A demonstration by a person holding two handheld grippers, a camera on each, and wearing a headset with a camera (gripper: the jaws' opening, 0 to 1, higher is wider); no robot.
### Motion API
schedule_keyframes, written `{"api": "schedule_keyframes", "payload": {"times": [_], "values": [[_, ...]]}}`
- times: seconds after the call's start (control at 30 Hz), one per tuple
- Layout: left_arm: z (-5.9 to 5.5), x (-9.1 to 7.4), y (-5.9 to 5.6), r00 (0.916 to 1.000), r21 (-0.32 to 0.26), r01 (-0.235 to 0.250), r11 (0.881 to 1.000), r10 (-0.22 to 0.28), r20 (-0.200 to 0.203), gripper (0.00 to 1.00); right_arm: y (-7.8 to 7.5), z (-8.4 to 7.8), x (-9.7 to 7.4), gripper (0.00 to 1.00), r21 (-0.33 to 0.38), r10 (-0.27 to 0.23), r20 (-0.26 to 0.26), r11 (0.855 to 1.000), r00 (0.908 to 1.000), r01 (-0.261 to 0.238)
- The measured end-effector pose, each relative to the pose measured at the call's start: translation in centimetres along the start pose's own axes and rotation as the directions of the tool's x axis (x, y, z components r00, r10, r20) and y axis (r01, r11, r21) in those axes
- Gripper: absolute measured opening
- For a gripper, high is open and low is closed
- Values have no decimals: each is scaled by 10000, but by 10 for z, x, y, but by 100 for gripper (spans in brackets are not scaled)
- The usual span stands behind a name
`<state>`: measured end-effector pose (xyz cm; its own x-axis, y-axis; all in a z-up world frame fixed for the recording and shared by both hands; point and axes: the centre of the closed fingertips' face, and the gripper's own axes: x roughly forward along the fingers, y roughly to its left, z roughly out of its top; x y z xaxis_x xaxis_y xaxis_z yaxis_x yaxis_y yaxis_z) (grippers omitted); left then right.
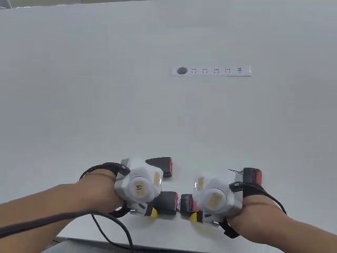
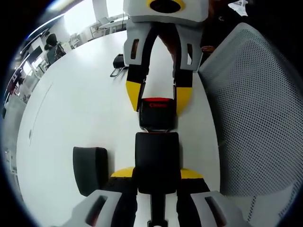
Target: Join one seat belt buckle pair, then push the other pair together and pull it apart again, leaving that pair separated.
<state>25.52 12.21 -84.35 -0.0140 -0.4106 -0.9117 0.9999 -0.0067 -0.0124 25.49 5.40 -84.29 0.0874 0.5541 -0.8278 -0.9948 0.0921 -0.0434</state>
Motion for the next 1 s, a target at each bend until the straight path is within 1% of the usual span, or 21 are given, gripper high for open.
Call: {"api": "schedule_keyframes", "payload": {"times": [0.23, 0.3, 0.37, 0.47, 0.53, 0.6, 0.7, 0.8, 0.83, 0.87, 0.97, 1.0], "values": [[1, 0, 0, 10000, 31, 28, 10000, -28, -15, 32, 0, 0, 1, 31, 30, 97, -18, 9999, 10000, -97], [1, 0, -2, 9999, 65, 20, 10000, -21, 126, 33, 1, 0, 0, 32, 43, 243, 17, 9997, 9997, -243], [2, 0, -4, 9994, -116, -74, 9999, 78, 342, 34, 1, 0, 0, 32, -127, 269, 13, 9996, 9996, -268], [2, 0, -5, 9986, -271, -190, 9995, 203, 484, 34, 1, 1, 0, 33, -141, 230, 0, 9996, 9997, -230], [3, 1, -6, 9986, -283, -222, 9994, 235, 483, 34, 2, 1, 0, 34, 6, 263, -2, 9997, 9997, -263], [3, 1, -5, 9987, -335, -242, 9991, 256, 446, 34, 2, 1, 0, 34, 9, 234, -5, 9997, 9997, -234], [4, 1, -5, 9990, -154, -276, 9995, 281, 342, 35, 2, 1, 0, 34, 5, 206, 40, 9998, 9998, -206], [4, 1, -5, 9990, 148, -383, 9992, 380, 230, 36, 2, 2, -1, 35, 35, 180, 106, 9998, 9998, -180], [5, 0, -5, 9989, 150, -410, 9990, 407, 223, 37, 1, 2, -3, 35, 84, 119, 132, 9999, 9998, -120], [7, -2, -5, 9986, 137, -443, 9989, 439, 302, 38, 0, 4, -5, 36, 126, 85, 212, 9999, 9997, -88], [16, -13, 1, 9960, -97, -645, 9979, 650, 612, 41, -4, 11, -14, 38, 433, -2, 569, 9991, 9984, -23], [20, -18, 3, 9948, -262, -678, 9974, 695, 741, 42, -5, 14, -18, 38, 477, -28, 692, 9989, 9976, -5]]}}
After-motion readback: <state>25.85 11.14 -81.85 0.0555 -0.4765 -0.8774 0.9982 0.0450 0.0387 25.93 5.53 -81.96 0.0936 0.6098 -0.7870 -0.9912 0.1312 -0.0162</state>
